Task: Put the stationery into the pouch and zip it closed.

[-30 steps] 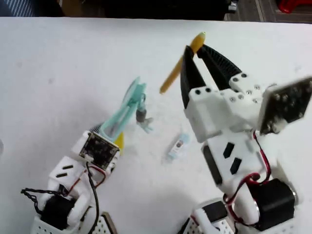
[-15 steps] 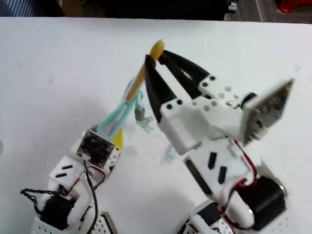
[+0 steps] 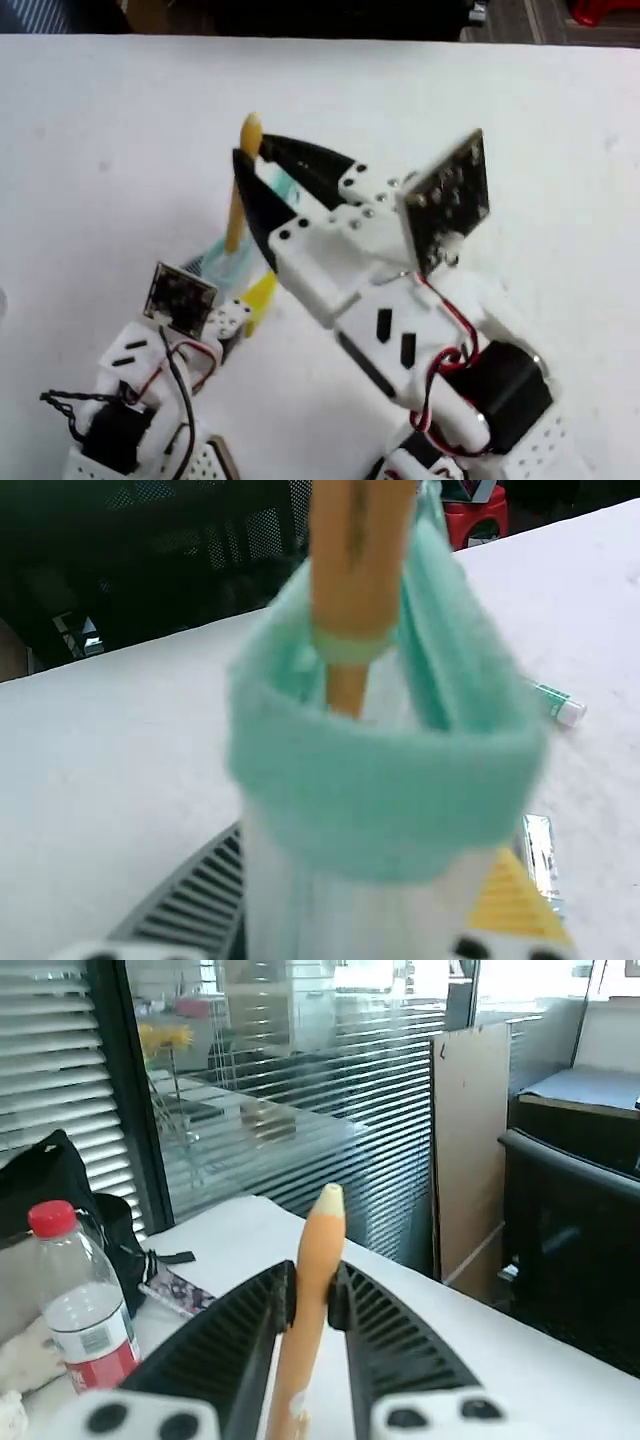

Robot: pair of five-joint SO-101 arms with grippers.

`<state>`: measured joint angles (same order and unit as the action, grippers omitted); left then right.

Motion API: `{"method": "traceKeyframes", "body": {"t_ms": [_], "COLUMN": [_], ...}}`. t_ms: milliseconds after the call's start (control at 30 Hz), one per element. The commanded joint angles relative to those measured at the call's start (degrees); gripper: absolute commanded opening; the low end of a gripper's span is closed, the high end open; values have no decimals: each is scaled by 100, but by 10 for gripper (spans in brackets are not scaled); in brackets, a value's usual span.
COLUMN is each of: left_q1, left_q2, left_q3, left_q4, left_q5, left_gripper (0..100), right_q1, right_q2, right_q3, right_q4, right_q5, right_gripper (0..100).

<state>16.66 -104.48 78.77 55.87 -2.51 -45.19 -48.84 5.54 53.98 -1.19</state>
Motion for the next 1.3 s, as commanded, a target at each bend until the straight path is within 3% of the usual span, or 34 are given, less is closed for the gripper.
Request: {"method": "traceKeyframes", "body": {"t_ms": [0, 333, 533, 1067, 1200, 1267], "left_q1": [-22, -22, -22, -22, -31, -31], "left_q2": [40, 40, 40, 40, 40, 40], "left_q3": [-70, -70, -70, -70, -70, -79], "left_q4": [-70, -70, -70, -70, -62, -62], "left_q5": [79, 114, 114, 79, 88, 79], "left_gripper": [234, 234, 234, 155, 154, 154], "right_q1": [-40, -57, -66, -22, 620, 1279], "right_q2": [-4, 22, -13, -13, 48, 127], "right_q3": [-26, 360, 360, 316, 9, -141], "right_q4": [312, 391, 629, 620, 620, 620], "right_q5": [70, 26, -343, -378, -211, 484], "right_gripper": [16, 35, 275, 245, 244, 243]}}
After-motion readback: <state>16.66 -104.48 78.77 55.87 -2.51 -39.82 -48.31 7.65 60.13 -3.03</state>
